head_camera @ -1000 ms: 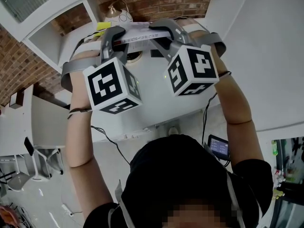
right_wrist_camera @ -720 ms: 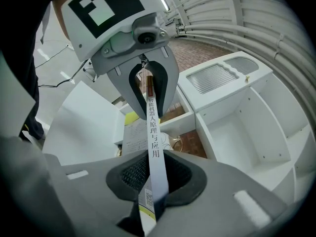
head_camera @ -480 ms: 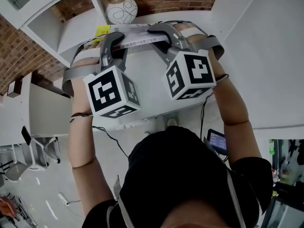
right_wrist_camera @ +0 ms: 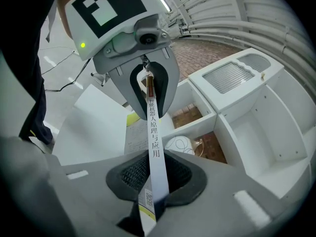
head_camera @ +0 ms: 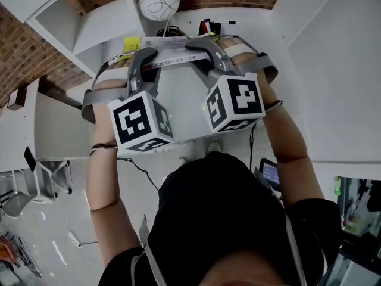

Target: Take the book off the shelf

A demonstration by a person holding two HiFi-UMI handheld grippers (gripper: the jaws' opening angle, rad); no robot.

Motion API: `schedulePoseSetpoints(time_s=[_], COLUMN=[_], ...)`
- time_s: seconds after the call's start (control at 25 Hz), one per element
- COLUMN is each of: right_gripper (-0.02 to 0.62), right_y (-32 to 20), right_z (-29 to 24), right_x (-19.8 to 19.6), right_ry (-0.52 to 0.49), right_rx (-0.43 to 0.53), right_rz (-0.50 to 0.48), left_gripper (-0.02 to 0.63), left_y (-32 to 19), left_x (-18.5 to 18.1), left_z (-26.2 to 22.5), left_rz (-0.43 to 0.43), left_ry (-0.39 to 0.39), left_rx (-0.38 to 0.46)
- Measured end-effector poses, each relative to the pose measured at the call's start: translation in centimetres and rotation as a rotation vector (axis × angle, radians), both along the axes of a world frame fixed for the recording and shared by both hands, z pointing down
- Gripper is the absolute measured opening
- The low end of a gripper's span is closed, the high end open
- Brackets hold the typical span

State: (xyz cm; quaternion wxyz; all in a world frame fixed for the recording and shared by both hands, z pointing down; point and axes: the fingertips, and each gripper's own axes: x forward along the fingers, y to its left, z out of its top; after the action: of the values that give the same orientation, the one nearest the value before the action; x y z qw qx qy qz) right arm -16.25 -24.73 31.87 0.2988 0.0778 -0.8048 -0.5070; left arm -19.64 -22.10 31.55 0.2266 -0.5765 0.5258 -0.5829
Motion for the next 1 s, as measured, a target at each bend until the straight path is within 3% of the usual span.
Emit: schedulePoseSetpoints(time_s=[1.0], right_gripper=[0.074], right_y=[1.8], right_z=[9.1], right_x=[-1.2], right_ry=[0.099], right_rx=[-0.098], right_rz=[-0.014], left_gripper=[0.077], left_y=[1.8], left_x=[-1.2], left_z=[9.3], left_rz=[-0.028], left_ry=[0.096], left_rx=[-0.117])
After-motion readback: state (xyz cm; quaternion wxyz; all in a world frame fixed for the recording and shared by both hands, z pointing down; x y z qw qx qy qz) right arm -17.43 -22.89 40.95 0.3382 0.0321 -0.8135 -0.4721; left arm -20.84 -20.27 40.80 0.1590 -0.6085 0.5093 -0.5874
